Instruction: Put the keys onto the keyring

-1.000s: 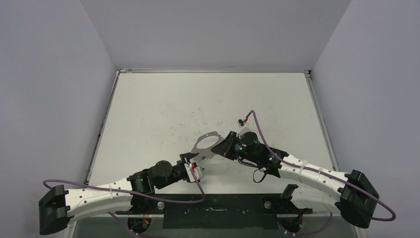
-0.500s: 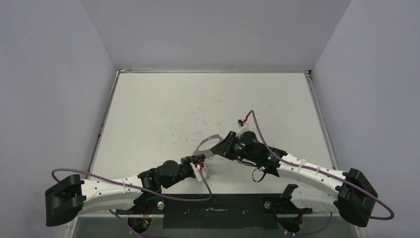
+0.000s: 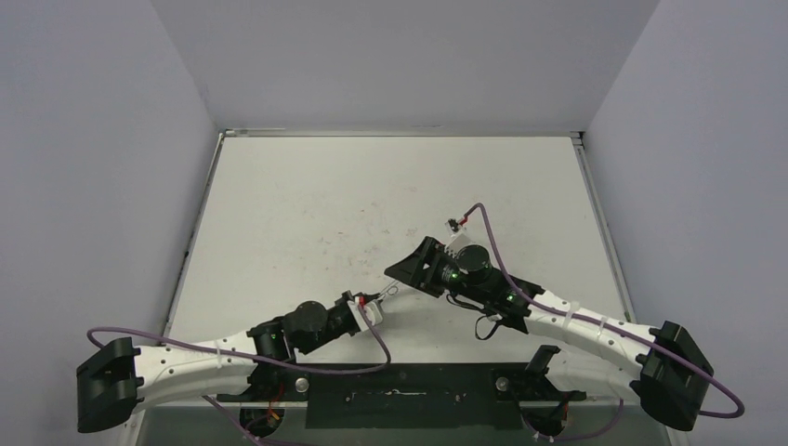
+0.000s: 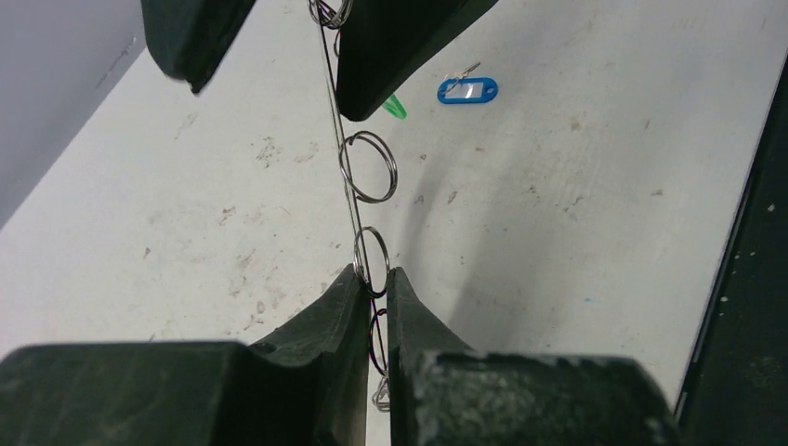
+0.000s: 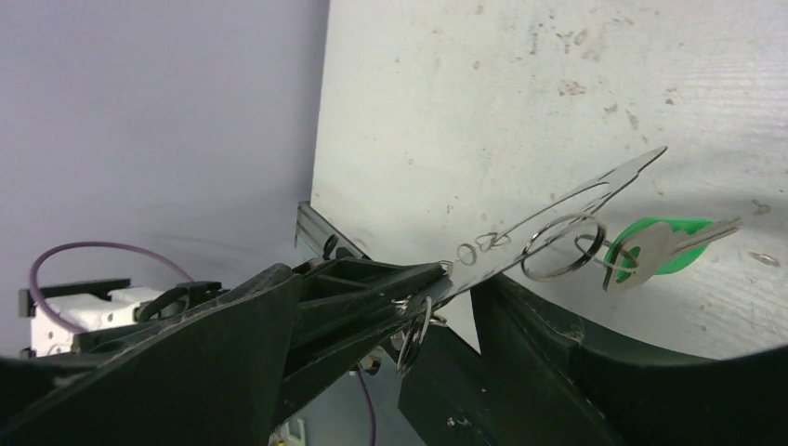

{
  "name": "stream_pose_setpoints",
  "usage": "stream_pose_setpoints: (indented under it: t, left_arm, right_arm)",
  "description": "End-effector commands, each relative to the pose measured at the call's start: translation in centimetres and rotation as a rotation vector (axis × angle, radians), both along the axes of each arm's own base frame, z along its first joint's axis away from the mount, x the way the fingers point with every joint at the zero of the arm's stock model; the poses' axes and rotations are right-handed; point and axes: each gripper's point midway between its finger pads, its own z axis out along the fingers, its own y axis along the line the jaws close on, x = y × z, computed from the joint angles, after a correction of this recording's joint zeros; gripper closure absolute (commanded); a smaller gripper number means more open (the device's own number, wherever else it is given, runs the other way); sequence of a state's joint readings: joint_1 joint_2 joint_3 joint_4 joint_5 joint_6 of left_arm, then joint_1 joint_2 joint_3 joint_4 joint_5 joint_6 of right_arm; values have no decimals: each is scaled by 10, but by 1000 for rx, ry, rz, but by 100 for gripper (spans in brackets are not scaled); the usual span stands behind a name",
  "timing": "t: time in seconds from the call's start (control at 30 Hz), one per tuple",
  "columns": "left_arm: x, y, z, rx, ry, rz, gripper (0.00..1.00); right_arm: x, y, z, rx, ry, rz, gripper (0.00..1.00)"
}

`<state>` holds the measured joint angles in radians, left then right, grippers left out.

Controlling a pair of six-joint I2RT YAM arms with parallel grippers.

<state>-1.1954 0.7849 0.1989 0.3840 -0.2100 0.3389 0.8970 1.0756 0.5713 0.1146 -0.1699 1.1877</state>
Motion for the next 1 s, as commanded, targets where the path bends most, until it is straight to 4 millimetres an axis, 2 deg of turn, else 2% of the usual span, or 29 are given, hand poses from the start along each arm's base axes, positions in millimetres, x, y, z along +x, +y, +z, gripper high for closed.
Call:
stream_pose_setpoints:
  t: [0.0, 0.17, 0.3, 0.63, 0.8, 0.97]
  left_arm:
    - [-2, -10, 40, -185, 94, 31, 100]
    - [2, -7, 55, -266, 174, 99, 100]
    - [0, -11, 66, -289, 248, 106, 100]
    - [11, -18, 73, -337, 375, 105, 100]
    - [12, -20, 76, -337, 373, 87, 100]
    - [11, -20, 80, -344, 371, 78, 100]
  right_arm:
    - [-2, 7, 55, 173, -161, 37, 31]
    - [-3, 2, 59, 202, -187, 24, 31]
    - [-6, 5, 58, 228, -195, 42, 33]
    - [-12, 12, 61, 273, -213, 82, 41]
    - [-11, 11, 65, 279, -233, 75, 51]
    - [-8, 8, 55, 243, -220, 53, 52]
